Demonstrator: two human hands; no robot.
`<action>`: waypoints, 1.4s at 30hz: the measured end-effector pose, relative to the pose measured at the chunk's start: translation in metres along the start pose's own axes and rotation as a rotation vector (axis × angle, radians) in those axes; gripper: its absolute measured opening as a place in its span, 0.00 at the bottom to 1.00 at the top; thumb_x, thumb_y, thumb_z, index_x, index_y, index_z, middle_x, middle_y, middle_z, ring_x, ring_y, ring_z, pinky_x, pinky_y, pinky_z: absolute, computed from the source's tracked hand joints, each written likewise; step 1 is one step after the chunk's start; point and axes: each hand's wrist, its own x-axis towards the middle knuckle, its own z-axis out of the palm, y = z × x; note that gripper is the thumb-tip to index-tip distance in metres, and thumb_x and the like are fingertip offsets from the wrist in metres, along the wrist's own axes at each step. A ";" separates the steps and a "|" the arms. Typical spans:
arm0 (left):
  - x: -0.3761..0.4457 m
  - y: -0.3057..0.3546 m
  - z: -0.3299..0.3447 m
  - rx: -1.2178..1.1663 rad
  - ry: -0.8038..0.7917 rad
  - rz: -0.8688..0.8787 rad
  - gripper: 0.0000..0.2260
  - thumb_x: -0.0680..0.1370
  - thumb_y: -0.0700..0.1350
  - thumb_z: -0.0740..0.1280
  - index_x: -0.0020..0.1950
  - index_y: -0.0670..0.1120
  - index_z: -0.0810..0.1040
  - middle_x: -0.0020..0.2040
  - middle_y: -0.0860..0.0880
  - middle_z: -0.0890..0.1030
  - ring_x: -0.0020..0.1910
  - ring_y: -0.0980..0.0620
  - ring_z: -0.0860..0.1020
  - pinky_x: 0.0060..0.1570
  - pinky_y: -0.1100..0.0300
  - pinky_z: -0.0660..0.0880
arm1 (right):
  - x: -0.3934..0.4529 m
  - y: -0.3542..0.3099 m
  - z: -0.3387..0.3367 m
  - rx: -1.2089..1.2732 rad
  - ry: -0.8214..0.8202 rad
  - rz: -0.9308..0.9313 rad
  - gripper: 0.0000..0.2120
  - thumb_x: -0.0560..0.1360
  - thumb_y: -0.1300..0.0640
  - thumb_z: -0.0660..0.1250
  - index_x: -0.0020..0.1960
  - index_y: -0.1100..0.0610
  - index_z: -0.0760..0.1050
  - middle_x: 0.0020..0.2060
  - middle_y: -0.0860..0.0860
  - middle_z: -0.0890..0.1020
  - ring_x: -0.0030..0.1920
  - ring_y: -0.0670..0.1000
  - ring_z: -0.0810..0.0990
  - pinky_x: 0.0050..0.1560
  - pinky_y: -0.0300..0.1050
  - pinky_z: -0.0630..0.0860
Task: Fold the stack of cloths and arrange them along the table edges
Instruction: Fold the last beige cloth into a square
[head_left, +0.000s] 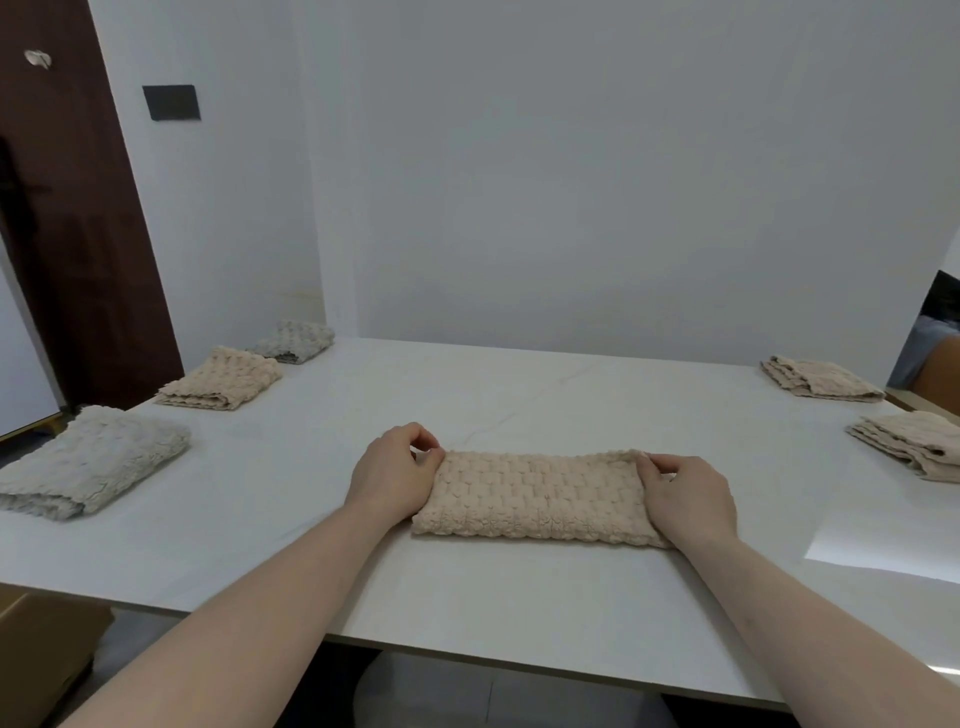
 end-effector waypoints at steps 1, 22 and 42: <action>0.000 0.001 0.001 0.019 -0.009 0.005 0.06 0.78 0.55 0.66 0.52 0.58 0.81 0.54 0.59 0.82 0.55 0.55 0.79 0.51 0.56 0.74 | 0.000 0.000 0.001 -0.048 -0.012 0.002 0.16 0.81 0.42 0.62 0.59 0.47 0.85 0.59 0.52 0.86 0.61 0.60 0.80 0.60 0.51 0.76; -0.010 0.003 -0.006 -0.072 -0.009 -0.045 0.10 0.75 0.60 0.70 0.48 0.57 0.75 0.39 0.58 0.83 0.43 0.60 0.80 0.45 0.57 0.75 | -0.019 -0.008 -0.017 0.244 -0.037 0.013 0.16 0.79 0.42 0.68 0.62 0.49 0.77 0.41 0.45 0.85 0.45 0.45 0.81 0.47 0.48 0.72; -0.011 0.005 -0.012 -0.119 -0.039 -0.083 0.02 0.76 0.51 0.66 0.48 0.57 0.75 0.41 0.60 0.82 0.45 0.58 0.80 0.43 0.57 0.72 | 0.009 -0.121 -0.061 0.418 -0.409 0.138 0.11 0.73 0.62 0.73 0.56 0.56 0.81 0.40 0.51 0.82 0.30 0.49 0.79 0.33 0.39 0.78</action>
